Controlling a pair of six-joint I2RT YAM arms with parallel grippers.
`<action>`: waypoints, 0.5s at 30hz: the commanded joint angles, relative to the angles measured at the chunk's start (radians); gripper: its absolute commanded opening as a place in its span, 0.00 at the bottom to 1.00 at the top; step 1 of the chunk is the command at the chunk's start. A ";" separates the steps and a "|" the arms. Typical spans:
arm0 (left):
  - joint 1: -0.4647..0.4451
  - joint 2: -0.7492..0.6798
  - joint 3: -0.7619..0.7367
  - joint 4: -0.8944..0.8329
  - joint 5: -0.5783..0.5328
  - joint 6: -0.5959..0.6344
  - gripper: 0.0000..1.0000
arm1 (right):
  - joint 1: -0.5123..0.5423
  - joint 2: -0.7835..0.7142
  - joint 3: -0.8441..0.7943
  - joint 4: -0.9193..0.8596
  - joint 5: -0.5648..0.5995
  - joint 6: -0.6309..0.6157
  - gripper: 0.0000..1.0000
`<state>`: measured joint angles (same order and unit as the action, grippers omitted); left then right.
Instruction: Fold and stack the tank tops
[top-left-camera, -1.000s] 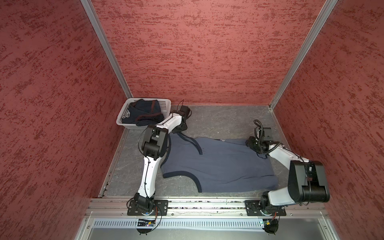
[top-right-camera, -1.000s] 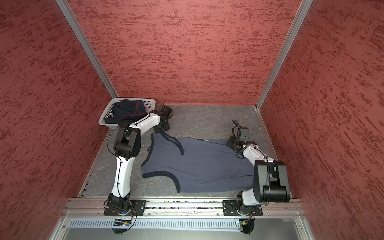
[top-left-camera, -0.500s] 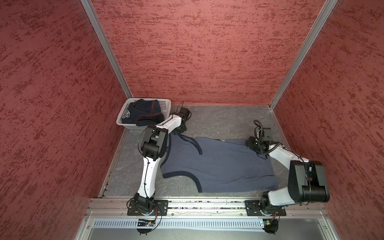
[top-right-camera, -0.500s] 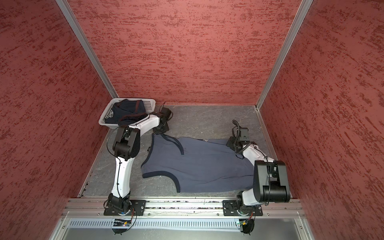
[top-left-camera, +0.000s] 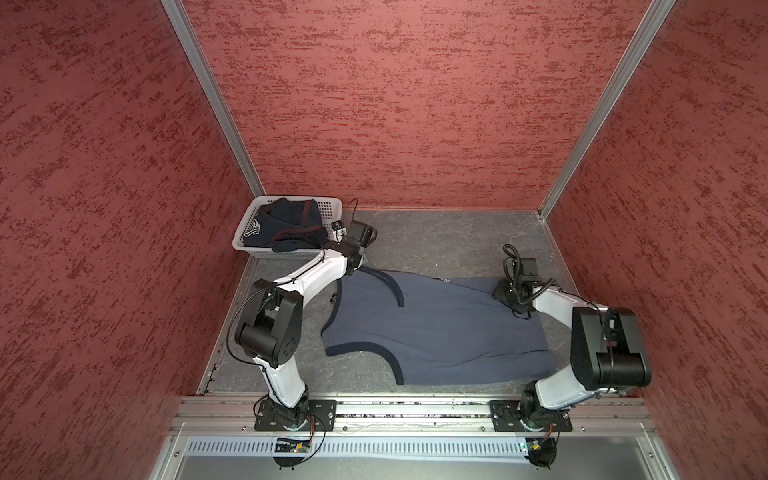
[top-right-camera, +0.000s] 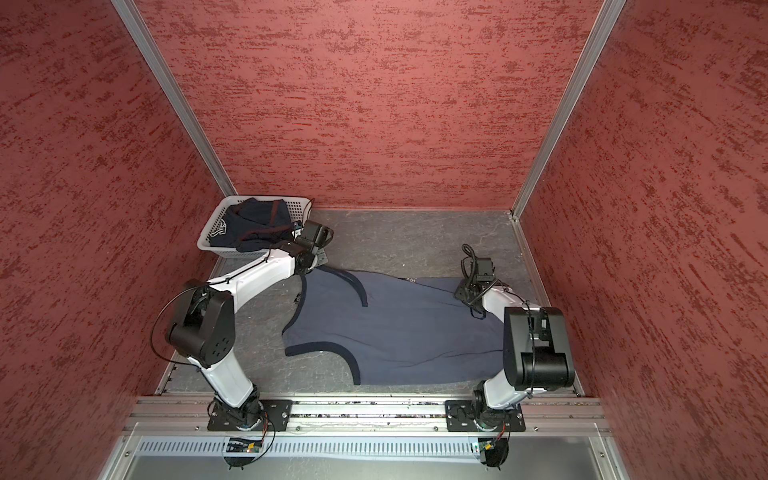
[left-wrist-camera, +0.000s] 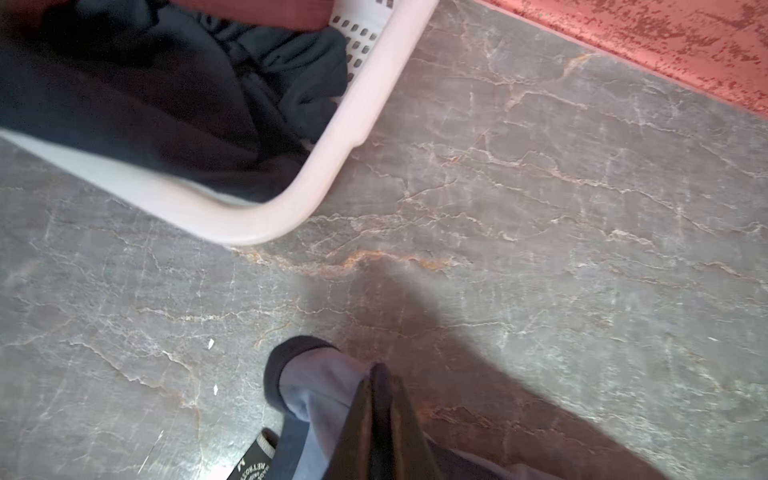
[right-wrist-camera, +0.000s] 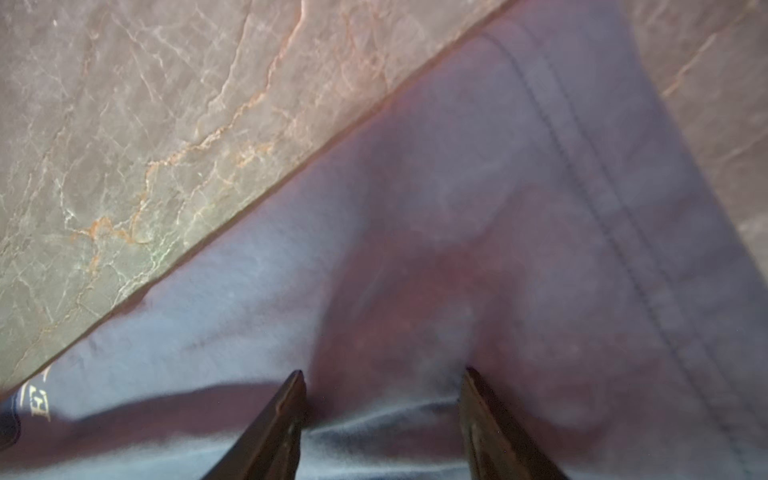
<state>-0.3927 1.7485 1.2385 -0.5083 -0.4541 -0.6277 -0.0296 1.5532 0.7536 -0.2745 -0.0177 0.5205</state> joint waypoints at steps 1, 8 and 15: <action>0.003 -0.016 -0.077 0.086 -0.015 -0.017 0.10 | 0.003 0.002 0.015 -0.022 0.053 0.021 0.61; 0.014 -0.029 -0.219 0.182 0.014 -0.065 0.12 | -0.007 -0.044 0.001 -0.025 0.066 0.027 0.61; 0.032 -0.006 -0.290 0.216 0.054 -0.138 0.21 | -0.005 -0.164 -0.008 -0.021 -0.025 0.015 0.61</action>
<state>-0.3752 1.7470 0.9565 -0.3328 -0.4191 -0.7216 -0.0319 1.4597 0.7494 -0.2874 -0.0044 0.5327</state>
